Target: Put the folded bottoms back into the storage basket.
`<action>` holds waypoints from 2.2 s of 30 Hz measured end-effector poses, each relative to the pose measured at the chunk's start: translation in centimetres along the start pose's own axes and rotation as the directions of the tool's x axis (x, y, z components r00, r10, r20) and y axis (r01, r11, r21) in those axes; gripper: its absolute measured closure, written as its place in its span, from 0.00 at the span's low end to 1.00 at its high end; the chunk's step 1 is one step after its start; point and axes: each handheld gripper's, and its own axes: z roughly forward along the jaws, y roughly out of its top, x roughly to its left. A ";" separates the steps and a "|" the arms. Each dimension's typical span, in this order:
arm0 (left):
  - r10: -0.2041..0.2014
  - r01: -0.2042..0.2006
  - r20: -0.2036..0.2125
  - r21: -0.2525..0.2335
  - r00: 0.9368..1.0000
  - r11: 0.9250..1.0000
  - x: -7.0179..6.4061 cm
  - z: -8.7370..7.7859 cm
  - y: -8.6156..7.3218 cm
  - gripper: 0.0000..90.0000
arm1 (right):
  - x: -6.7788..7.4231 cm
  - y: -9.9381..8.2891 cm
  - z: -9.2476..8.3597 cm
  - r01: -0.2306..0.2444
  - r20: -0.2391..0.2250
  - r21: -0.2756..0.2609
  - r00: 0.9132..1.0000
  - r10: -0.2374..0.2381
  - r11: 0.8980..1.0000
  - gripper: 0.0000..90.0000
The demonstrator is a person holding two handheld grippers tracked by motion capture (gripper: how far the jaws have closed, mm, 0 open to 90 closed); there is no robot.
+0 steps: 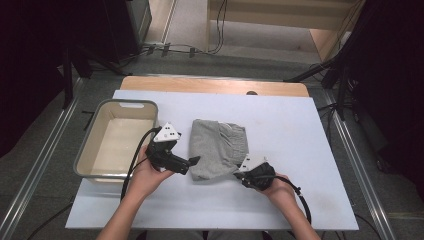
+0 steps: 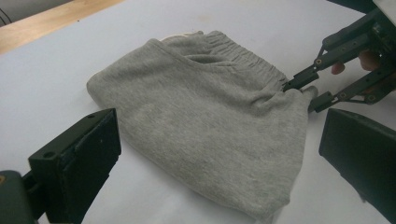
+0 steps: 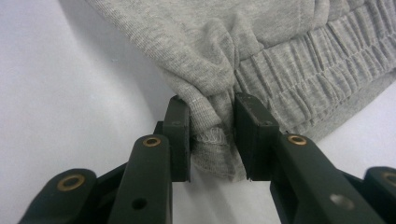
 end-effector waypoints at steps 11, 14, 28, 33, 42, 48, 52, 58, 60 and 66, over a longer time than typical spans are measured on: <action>-0.037 0.037 -0.019 0.026 0.999 0.999 0.9 1.3 1.1 0.00 | -0.1 0.0 0.0 0.014 -0.002 -0.002 1.000 -0.014 1.000 0.73; -0.047 0.048 -0.024 0.034 0.999 0.998 1.1 1.7 1.3 0.00 | 0.0 0.0 0.0 0.015 -0.001 -0.001 1.000 -0.015 1.000 0.73; -0.082 0.086 -0.052 0.081 0.995 0.993 2.4 3.4 2.5 0.00 | 0.0 0.0 -0.1 0.017 -0.002 0.003 1.000 -0.017 1.000 0.73; -0.123 0.127 -0.052 0.087 0.991 0.988 3.4 4.3 2.7 0.00 | 0.0 0.0 -0.1 0.016 -0.004 0.003 1.000 -0.016 1.000 0.74; -0.163 0.169 -0.063 0.099 0.985 0.981 4.6 5.3 2.9 0.00 | -0.1 0.0 -0.1 0.018 -0.008 0.001 1.000 -0.018 1.000 0.74; -0.206 0.213 -0.062 0.127 0.977 0.969 5.6 6.3 3.0 0.00 | -0.1 0.0 -0.1 0.018 -0.011 0.001 1.000 -0.018 1.000 0.74; -0.231 0.237 -0.057 0.133 0.971 0.962 6.1 6.8 3.1 0.00 | -0.1 0.0 -0.1 0.017 -0.011 -0.002 1.000 -0.017 1.000 0.74; -0.263 0.269 -0.059 0.148 0.963 0.952 6.8 7.6 3.1 0.00 | -0.1 0.0 -0.1 0.017 -0.010 -0.002 1.000 -0.017 1.000 0.74; -0.269 0.276 -0.066 0.160 0.961 0.948 7.0 8.0 3.1 0.00 | -0.1 0.0 -0.1 0.018 -0.011 -0.002 1.000 -0.018 1.000 0.74; -0.279 0.288 -0.072 0.179 0.957 0.941 7.4 8.9 3.3 0.00 | -0.1 0.0 -0.1 0.017 -0.011 -0.001 1.000 -0.017 1.000 0.74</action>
